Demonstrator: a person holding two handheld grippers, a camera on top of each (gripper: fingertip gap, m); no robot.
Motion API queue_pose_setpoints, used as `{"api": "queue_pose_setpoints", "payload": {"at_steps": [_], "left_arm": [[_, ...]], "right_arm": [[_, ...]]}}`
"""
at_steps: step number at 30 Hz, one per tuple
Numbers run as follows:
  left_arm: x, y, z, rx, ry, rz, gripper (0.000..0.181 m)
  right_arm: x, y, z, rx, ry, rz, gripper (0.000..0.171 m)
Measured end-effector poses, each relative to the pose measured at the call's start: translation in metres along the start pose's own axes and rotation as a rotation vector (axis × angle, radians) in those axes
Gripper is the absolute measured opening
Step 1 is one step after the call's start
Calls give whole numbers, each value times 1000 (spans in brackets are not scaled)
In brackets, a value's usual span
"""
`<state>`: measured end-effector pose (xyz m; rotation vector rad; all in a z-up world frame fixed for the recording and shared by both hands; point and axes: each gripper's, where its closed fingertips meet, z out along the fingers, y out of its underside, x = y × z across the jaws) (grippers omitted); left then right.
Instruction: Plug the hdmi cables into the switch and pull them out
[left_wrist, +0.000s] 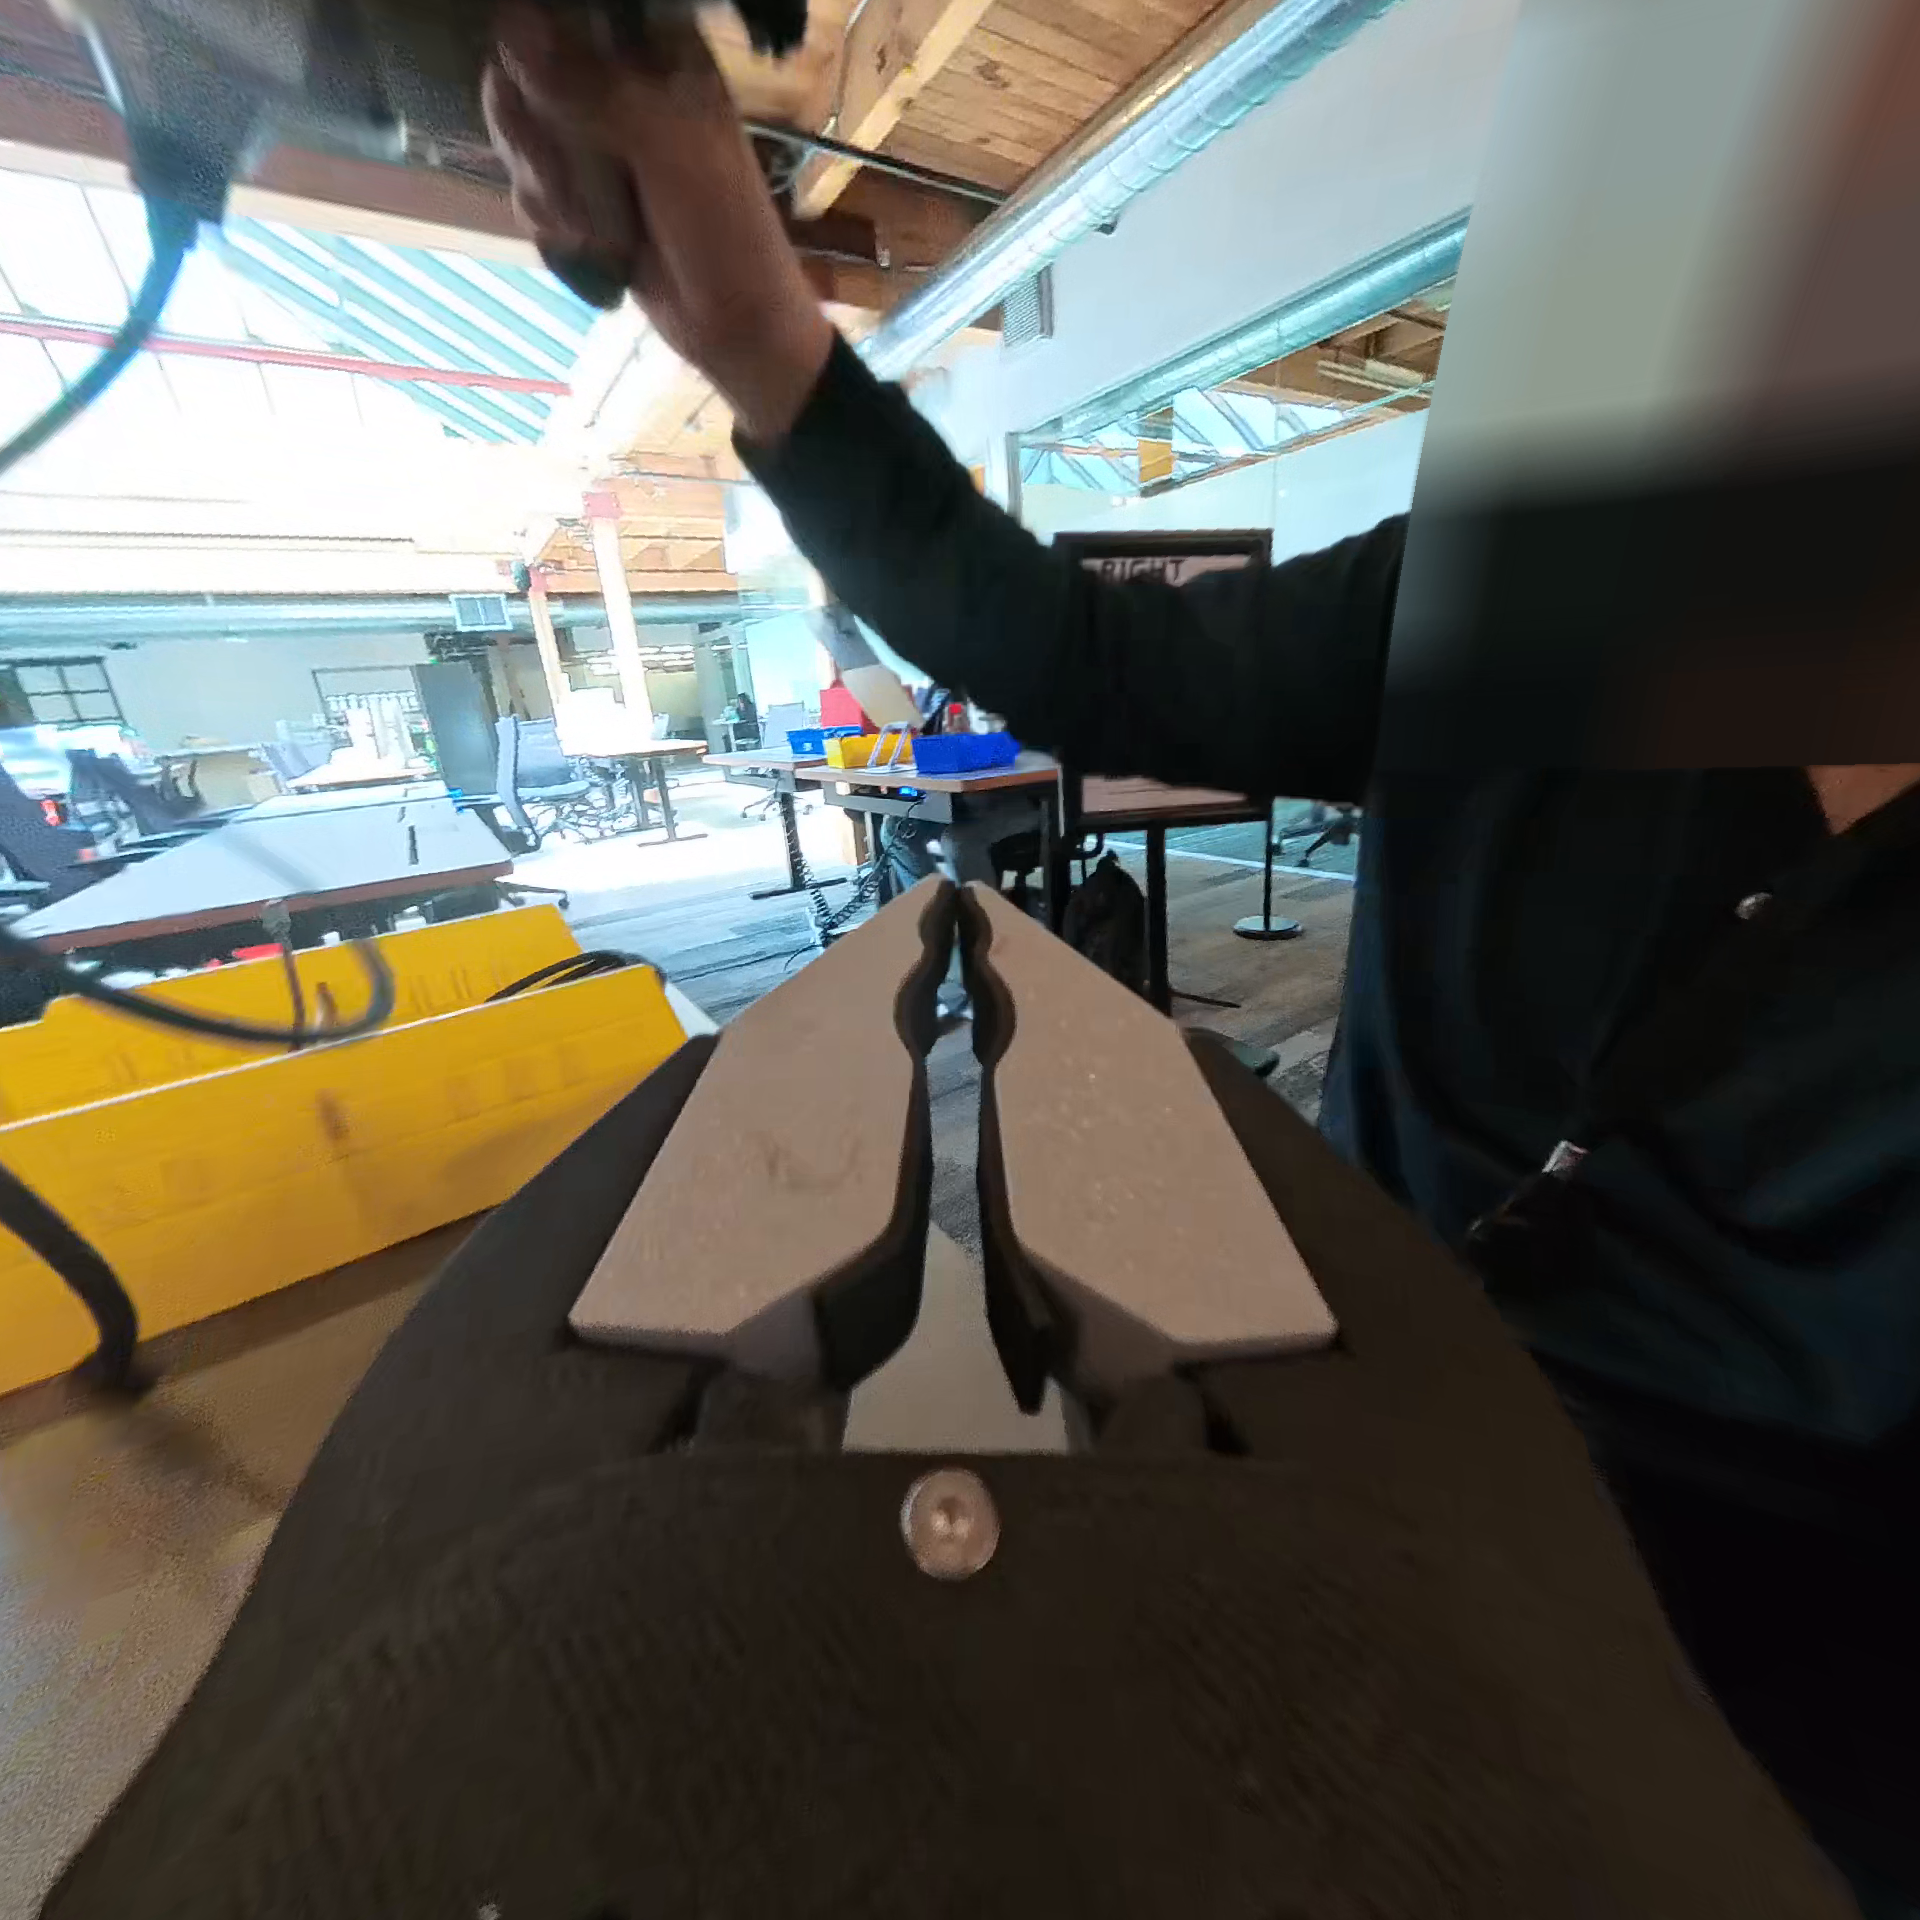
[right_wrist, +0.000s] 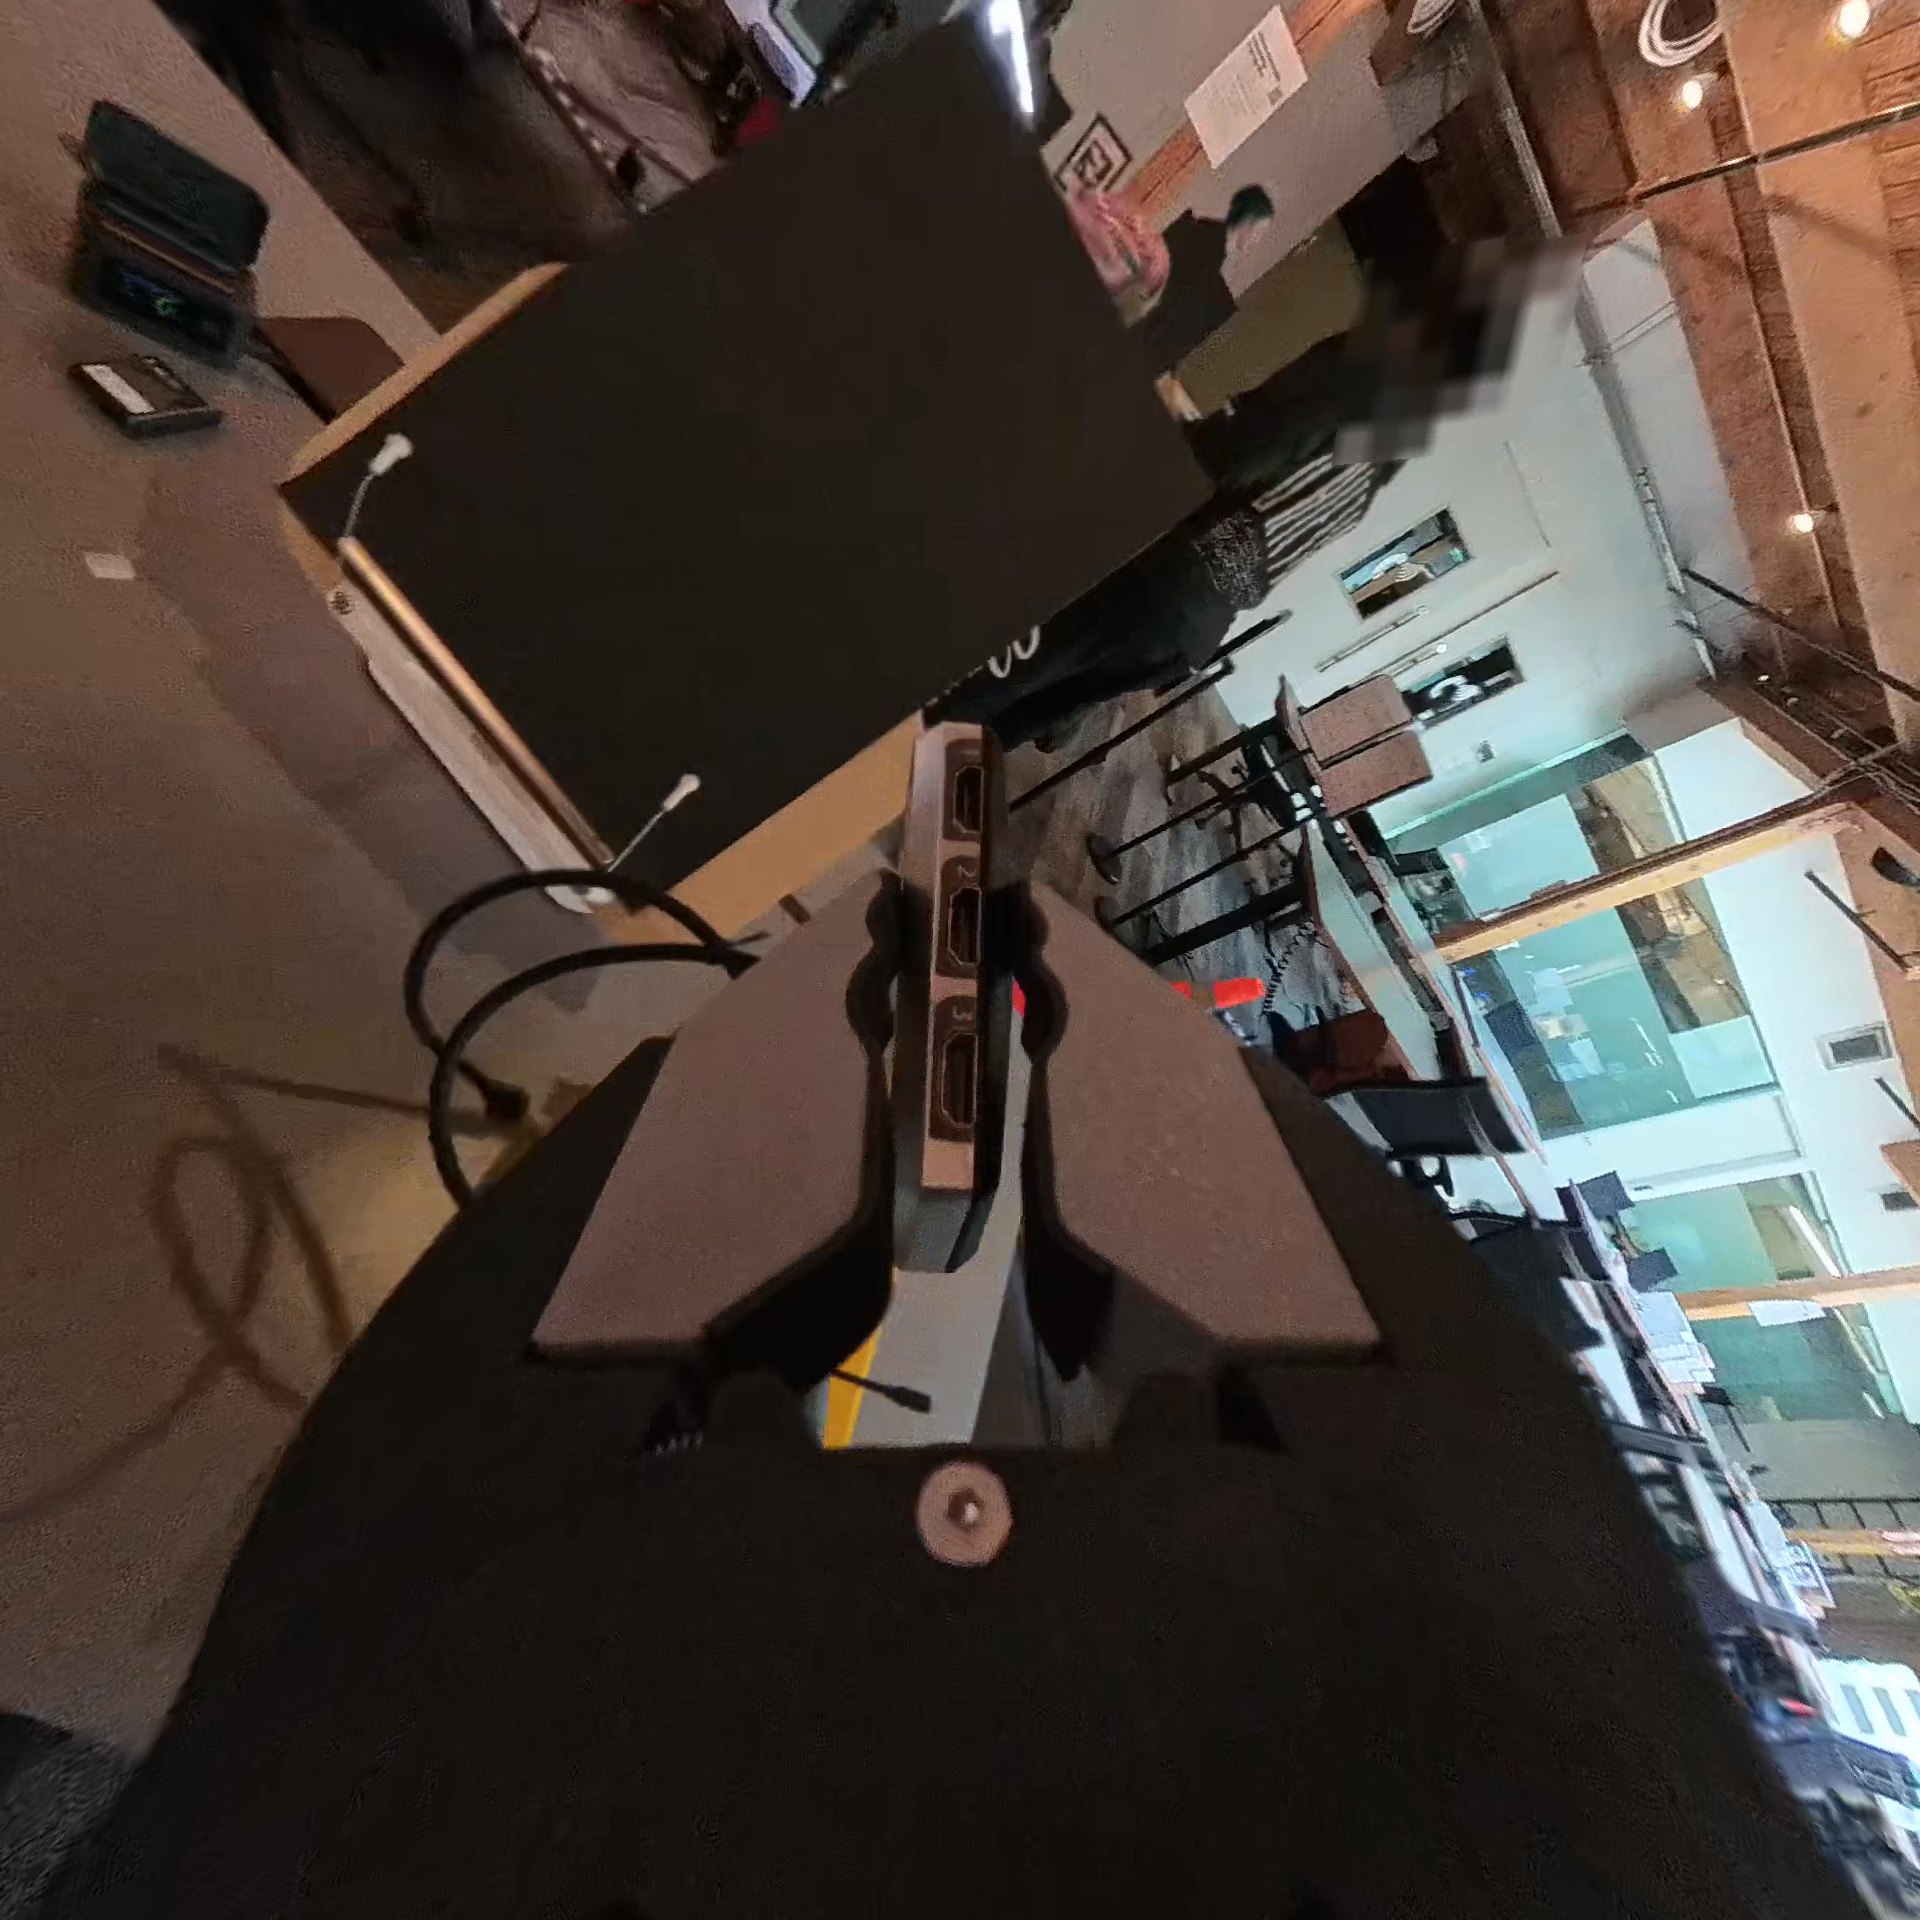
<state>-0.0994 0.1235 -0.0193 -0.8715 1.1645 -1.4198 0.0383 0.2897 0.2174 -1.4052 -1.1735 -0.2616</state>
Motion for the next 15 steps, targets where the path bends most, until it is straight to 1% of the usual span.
{"api": "queue_pose_setpoints", "payload": {"at_steps": [2,4,7,9,12,15], "left_arm": [[-6,5,-1,-14,-21,-10,0],[-9,9,-1,-24,-30,-31,0],[-12,11,-1,-29,-46,-34,0],[-14,11,-2,-31,-58,-28,0],[-23,11,-3,-28,-103,-35,0],[-37,18,-3,-59,-167,-48,0]], "right_arm": [[36,-16,-2,-37,66,-14,18],[77,-28,-4,-87,170,-27,18],[130,-35,-7,-150,282,10,18],[161,-34,-10,-182,354,38,17],[189,-28,-10,-208,397,66,18],[211,-20,-8,-254,452,71,18]]}}
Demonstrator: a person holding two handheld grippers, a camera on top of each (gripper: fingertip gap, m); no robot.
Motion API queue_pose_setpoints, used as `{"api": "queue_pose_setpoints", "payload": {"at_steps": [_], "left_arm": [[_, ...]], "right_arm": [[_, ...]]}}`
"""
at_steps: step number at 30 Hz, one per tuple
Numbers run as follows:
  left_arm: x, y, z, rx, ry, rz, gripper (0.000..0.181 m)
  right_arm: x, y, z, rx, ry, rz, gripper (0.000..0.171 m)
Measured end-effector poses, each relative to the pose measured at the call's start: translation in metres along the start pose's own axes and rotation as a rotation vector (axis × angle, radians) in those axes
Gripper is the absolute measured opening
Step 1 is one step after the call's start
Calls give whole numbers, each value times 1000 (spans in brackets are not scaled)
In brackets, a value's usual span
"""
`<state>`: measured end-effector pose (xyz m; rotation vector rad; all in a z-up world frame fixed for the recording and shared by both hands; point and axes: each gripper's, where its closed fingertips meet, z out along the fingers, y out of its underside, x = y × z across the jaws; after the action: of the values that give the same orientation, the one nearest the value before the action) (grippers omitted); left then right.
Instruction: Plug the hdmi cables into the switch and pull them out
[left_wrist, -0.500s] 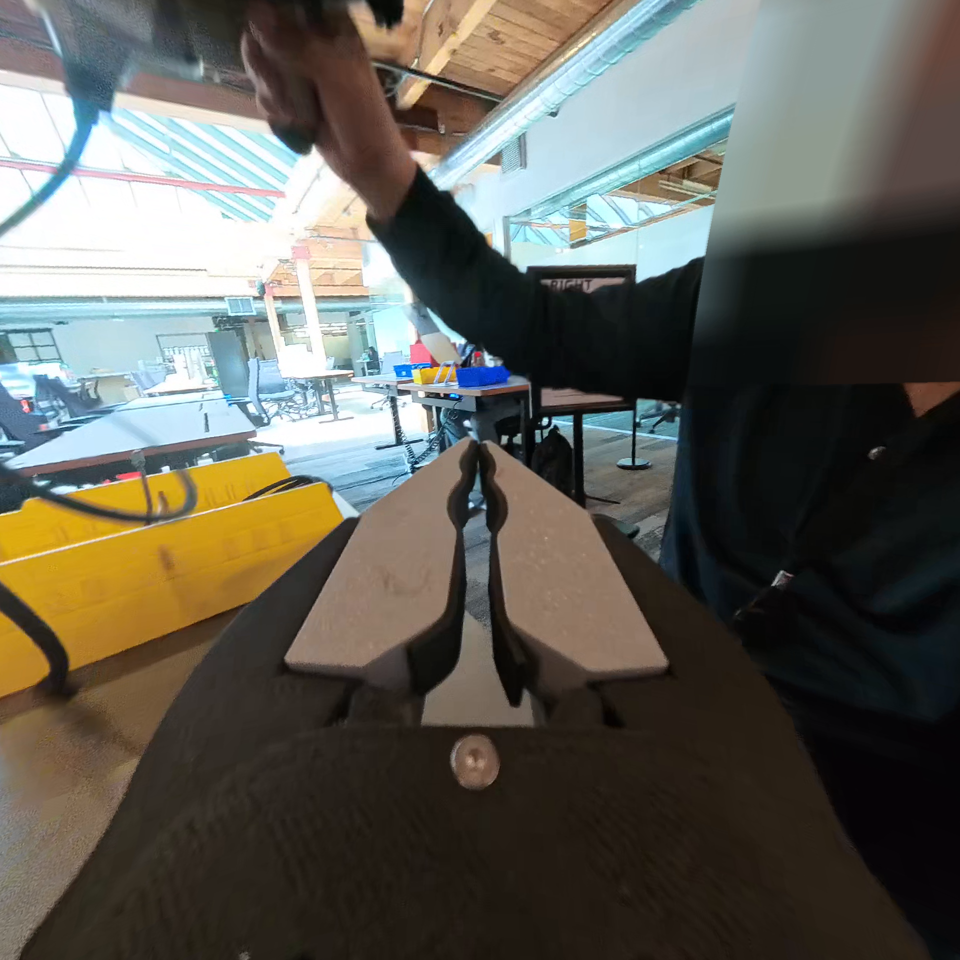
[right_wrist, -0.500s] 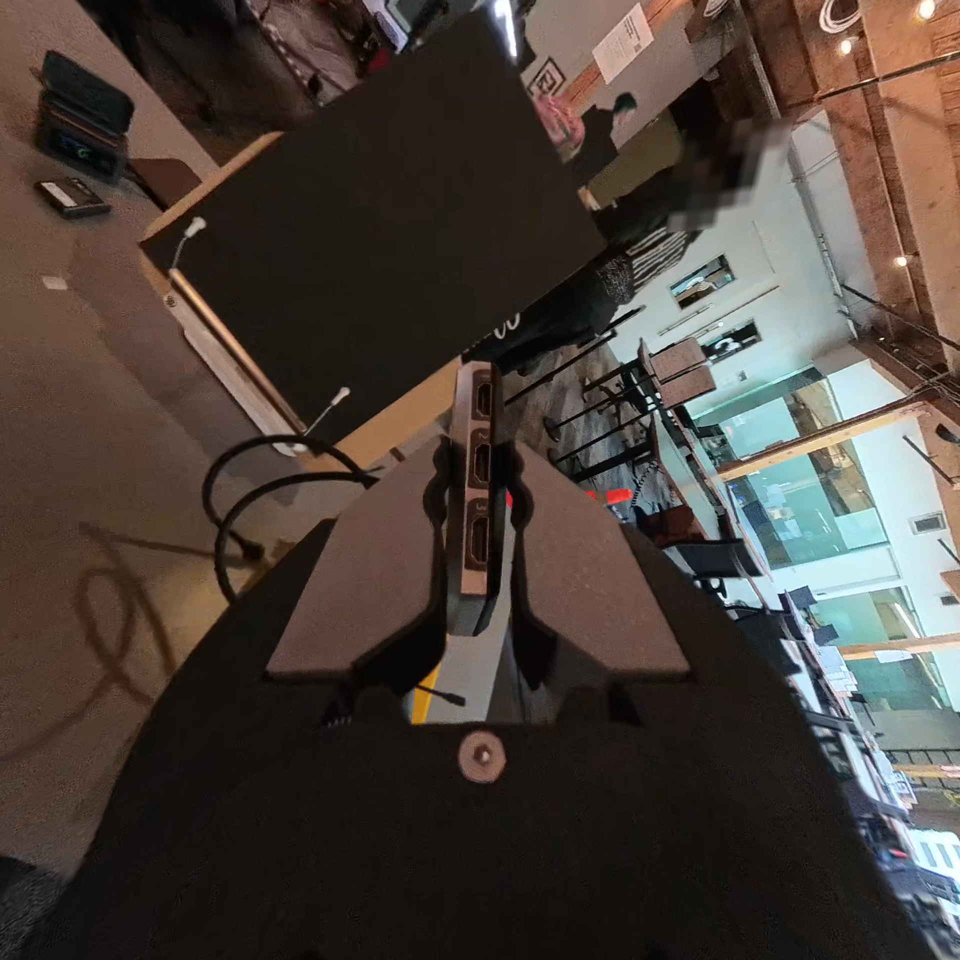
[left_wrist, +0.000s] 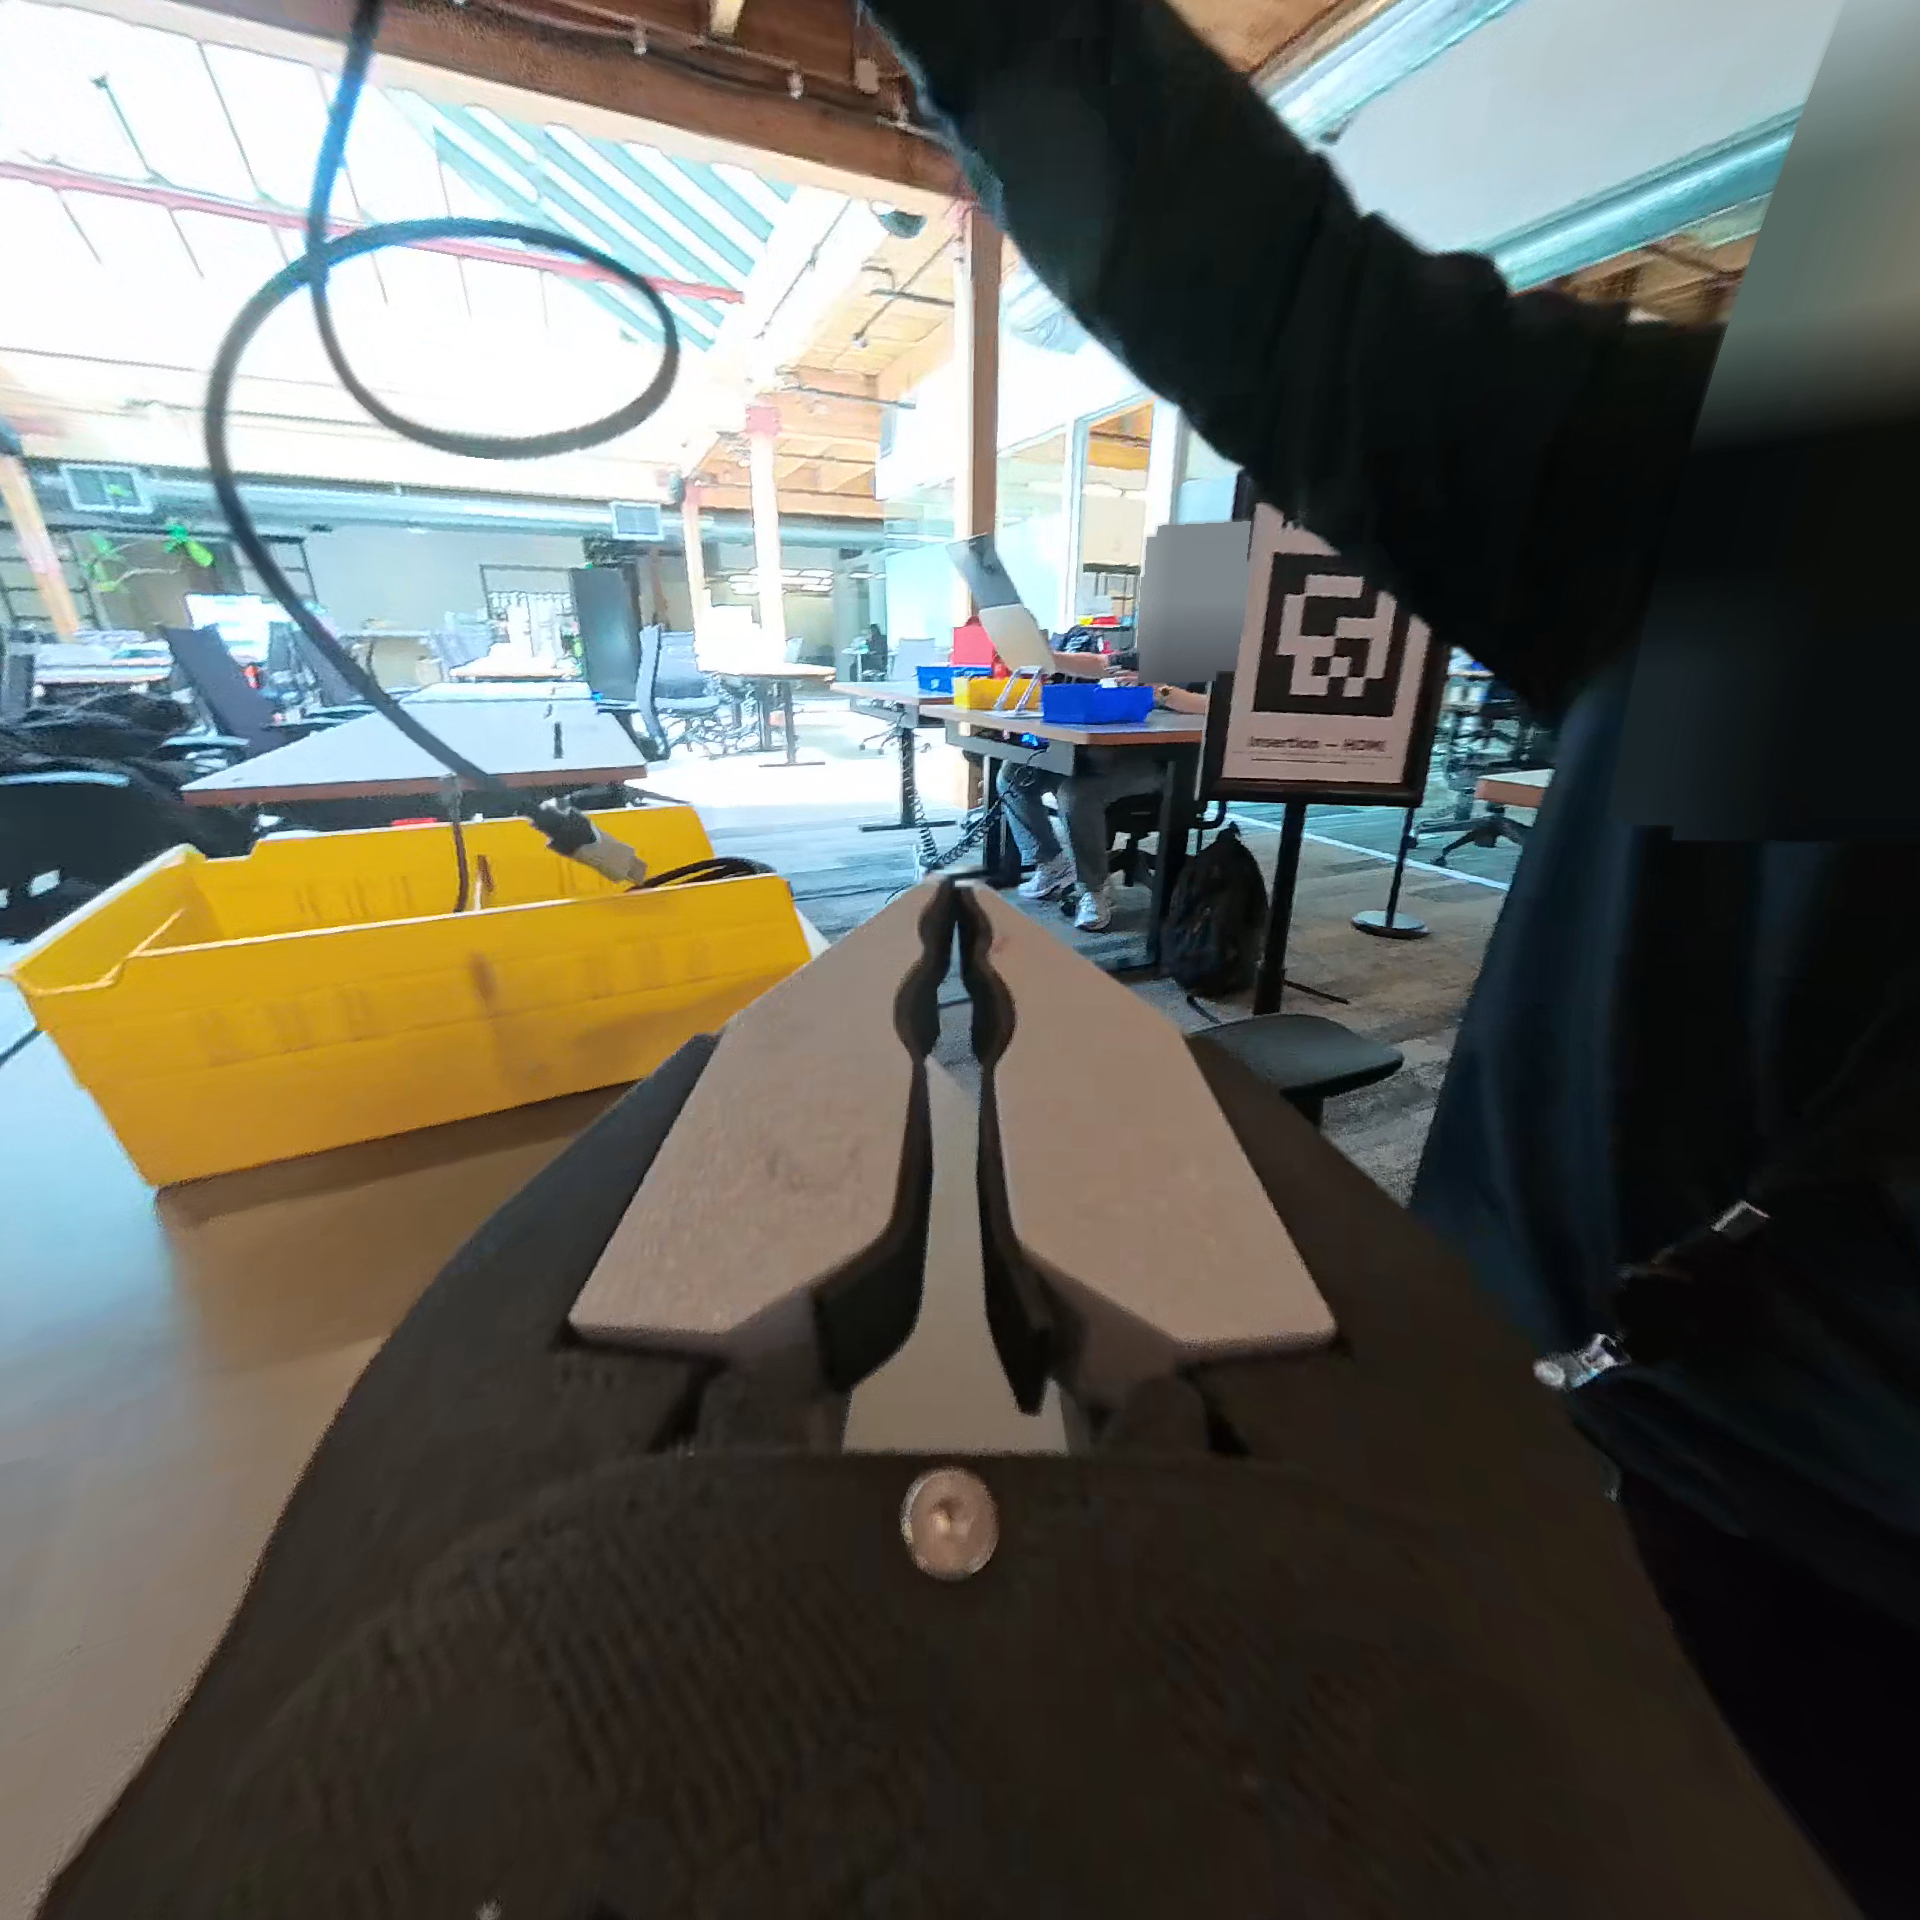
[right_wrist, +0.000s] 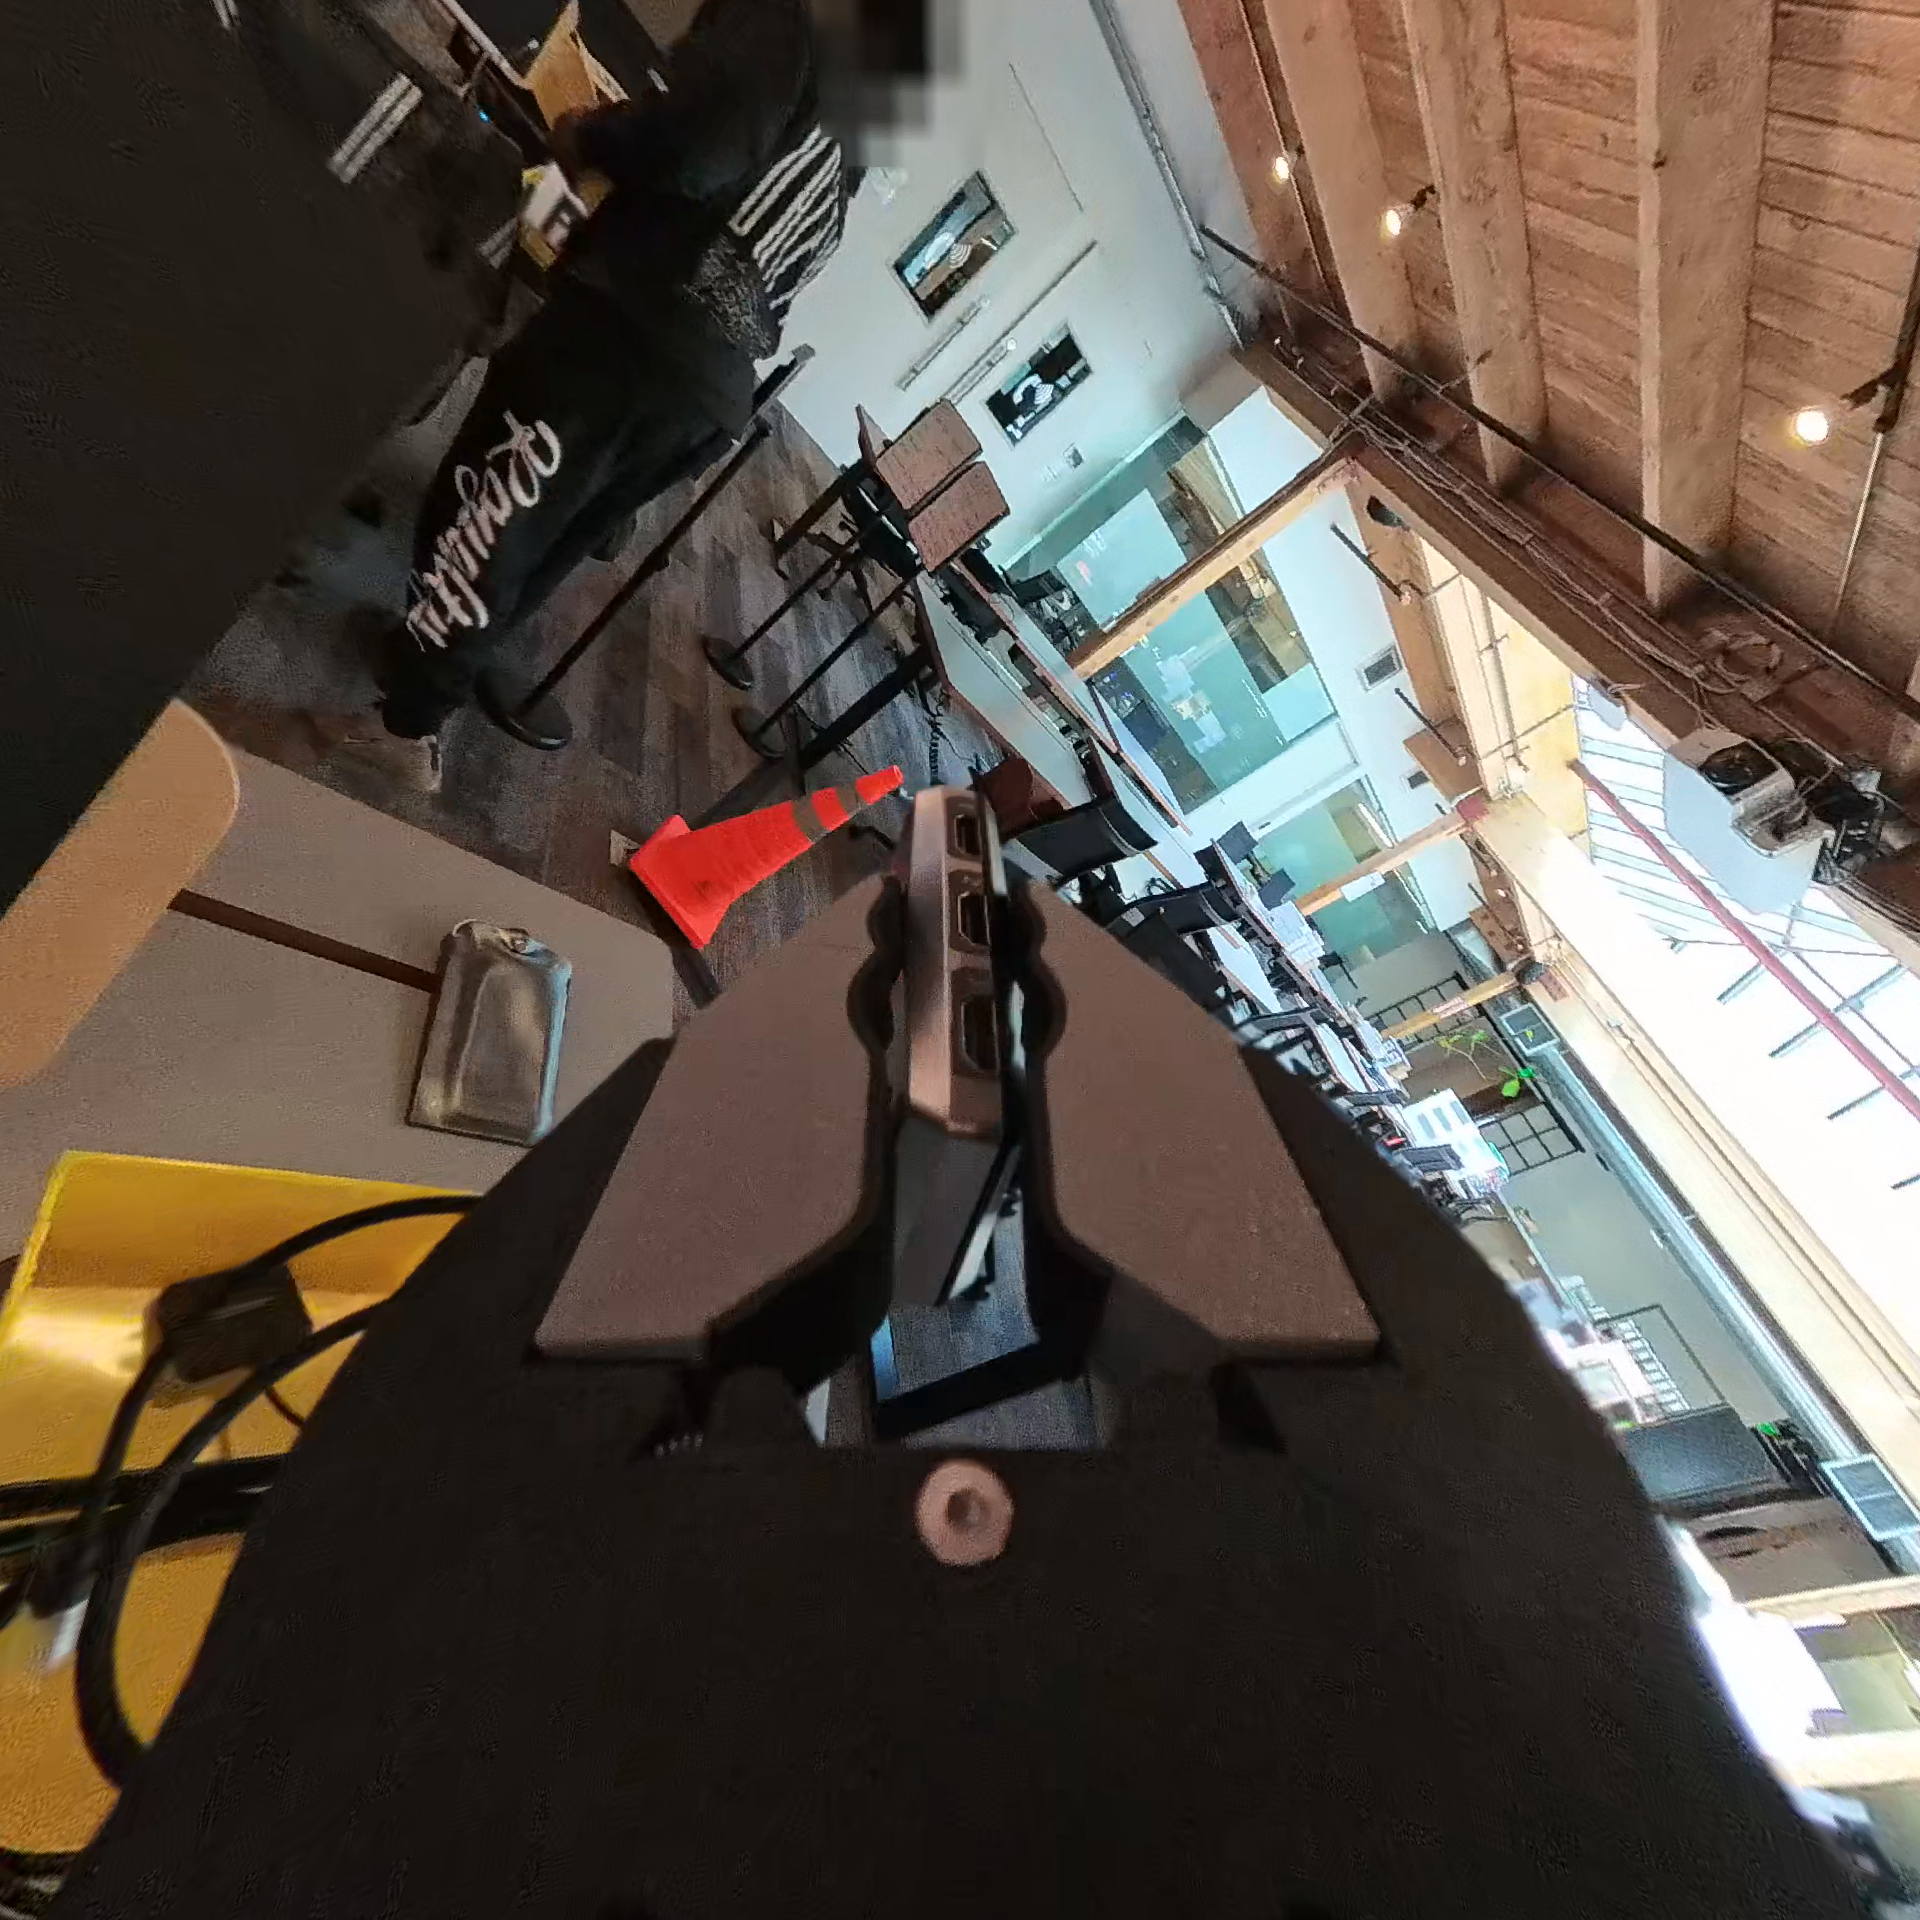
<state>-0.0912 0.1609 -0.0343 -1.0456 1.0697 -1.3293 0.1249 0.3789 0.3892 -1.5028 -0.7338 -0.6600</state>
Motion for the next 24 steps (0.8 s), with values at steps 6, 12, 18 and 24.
{"api": "queue_pose_setpoints", "payload": {"at_steps": [6,12,18,24], "left_arm": [[-5,15,7,-73,-23,-2,0],[-4,19,10,-98,-24,10,0],[-7,23,12,-116,-39,10,0],[-4,19,12,-106,-33,23,0]], "right_arm": [[16,-4,20,-39,74,-29,17],[24,-10,33,-21,99,9,17],[6,5,54,8,11,90,18],[-65,52,81,-11,-248,38,18]]}}
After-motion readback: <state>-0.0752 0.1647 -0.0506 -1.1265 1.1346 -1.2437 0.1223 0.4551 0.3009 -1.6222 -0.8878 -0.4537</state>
